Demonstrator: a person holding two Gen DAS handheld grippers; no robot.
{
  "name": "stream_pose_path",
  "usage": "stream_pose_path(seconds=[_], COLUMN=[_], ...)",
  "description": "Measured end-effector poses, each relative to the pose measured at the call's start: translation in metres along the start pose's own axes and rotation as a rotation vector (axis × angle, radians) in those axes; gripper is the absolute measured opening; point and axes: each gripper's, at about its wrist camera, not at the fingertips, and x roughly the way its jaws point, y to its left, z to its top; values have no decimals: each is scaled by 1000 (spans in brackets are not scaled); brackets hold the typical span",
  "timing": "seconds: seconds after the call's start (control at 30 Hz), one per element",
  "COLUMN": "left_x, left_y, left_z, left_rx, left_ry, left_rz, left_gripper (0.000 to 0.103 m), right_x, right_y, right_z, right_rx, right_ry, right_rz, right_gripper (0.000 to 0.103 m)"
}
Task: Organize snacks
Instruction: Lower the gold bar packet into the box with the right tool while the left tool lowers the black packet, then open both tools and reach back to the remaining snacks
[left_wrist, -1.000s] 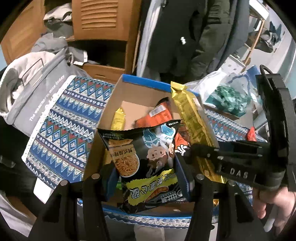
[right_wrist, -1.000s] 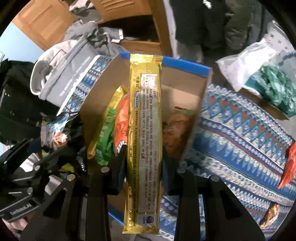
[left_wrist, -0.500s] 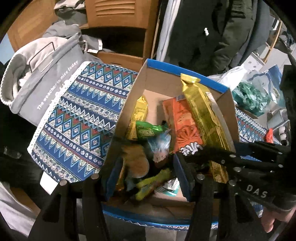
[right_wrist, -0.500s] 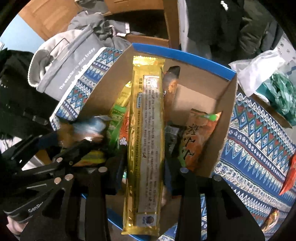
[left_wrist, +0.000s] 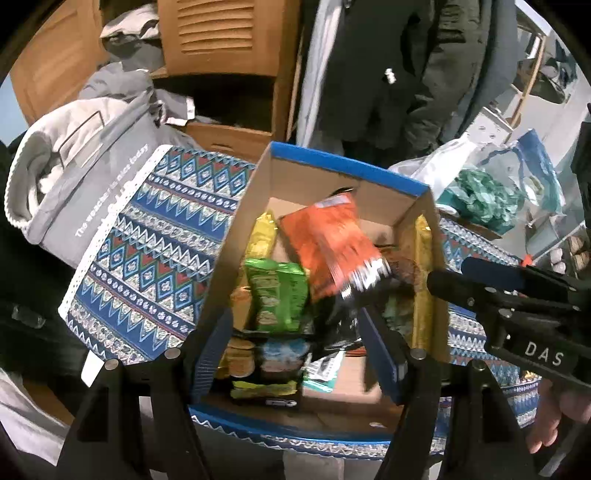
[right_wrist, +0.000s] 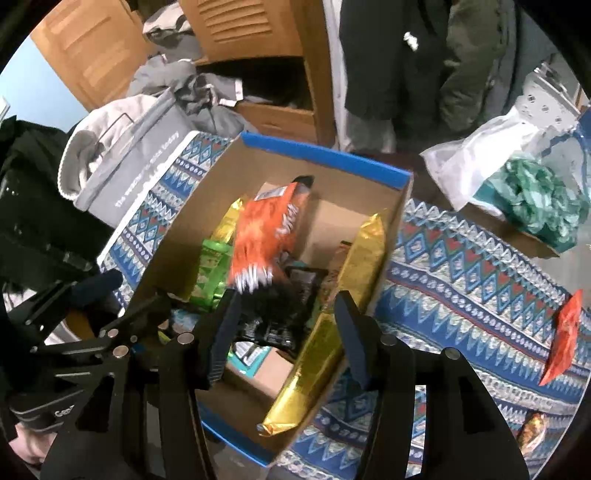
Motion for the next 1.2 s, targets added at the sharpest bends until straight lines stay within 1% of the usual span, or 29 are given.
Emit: stream_pose_path(seconds=[0.3, 0.43, 0.57, 0.67, 1.0, 1.1, 1.2], left_x=[-7, -9, -8, -6, 1, 3, 6], left_y=[-31, -48, -65, -77, -123, -137, -151], left_z=[-2, -2, -3, -5, -15, -17, -21], left_rx=[52, 80, 105, 125, 190, 210, 229], left_ry=[-5, -6, -5, 6, 40, 51, 63], left_rz=[-31, -44, -59, -72, -101, -117, -124], left_gripper=[72, 72, 77, 77, 77, 77, 77], right_x=[-19, -29, -37, -42, -59, -65, -70], right_y=[-23, -38, -51, -64, -112, -128, -143], right_z=[-11, -18, -27, -35, -66, -74, -82], right_rx=[10, 20, 28, 36, 97, 116, 128], right_ry=[-25, -35, -39, -41, -32, -36, -40], right_rz=[-60, -84, -105, -122, -169, -187, -211], right_gripper=[55, 61, 63, 66, 66, 71, 72])
